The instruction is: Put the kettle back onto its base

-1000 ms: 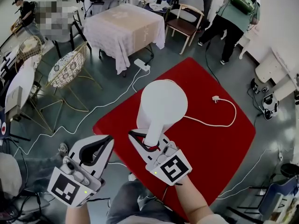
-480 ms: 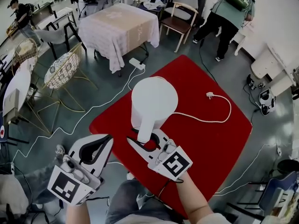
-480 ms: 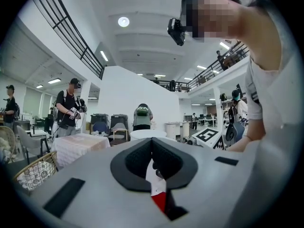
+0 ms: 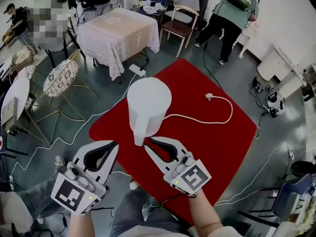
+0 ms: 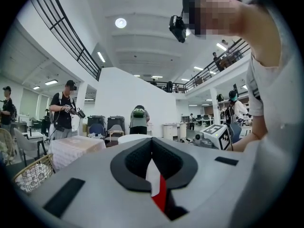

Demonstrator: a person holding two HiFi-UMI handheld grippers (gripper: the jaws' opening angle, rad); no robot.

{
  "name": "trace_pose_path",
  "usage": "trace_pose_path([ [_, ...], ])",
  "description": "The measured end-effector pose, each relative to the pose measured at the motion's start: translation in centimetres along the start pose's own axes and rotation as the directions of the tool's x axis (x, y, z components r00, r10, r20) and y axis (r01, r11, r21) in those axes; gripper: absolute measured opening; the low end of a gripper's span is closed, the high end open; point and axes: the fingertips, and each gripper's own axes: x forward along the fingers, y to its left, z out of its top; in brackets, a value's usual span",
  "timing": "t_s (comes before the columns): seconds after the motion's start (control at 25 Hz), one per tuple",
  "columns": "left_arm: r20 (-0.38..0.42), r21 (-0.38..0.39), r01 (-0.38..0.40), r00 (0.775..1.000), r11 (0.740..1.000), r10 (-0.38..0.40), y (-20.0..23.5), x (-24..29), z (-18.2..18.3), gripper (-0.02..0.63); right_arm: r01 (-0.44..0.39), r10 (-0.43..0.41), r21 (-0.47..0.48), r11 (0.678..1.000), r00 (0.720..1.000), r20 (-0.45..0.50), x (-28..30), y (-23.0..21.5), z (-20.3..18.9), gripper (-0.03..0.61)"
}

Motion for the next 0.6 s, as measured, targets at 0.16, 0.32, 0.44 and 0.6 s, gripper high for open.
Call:
trace_pose_path([
  [0.16, 0.016, 0.005, 0.02, 1.0, 1.0, -0.02, -3.2, -0.5, 1.7, 0.011, -0.011, 0.011, -0.01, 1.0, 1.0, 0.012, -2.2, 2.3, 3.4, 0.008],
  [0.32, 0.028, 0.009, 0.026, 0.999, 1.0, -0.026, -7.1, -1.4, 3.6, 0.011, -0.01, 0.01, -0.011, 1.0, 1.0, -0.002, -5.3, 4.4, 6.0, 0.008],
  [0.44, 0.033, 0.015, 0.021, 0.999, 1.0, -0.022, -9.9, -2.7, 4.4, 0.011, -0.01, 0.01, 0.005, 1.0, 1.0, -0.003, -7.7, 6.4, 7.7, 0.008],
  [0.6, 0.03, 0.01, 0.0, 1.0, 1.0, 0.0, -13.5, -4.9, 4.9, 0.011, -0.019, 0.019, 0.012, 1.0, 1.0, 0.014, -10.7, 9.3, 9.8, 0.008],
])
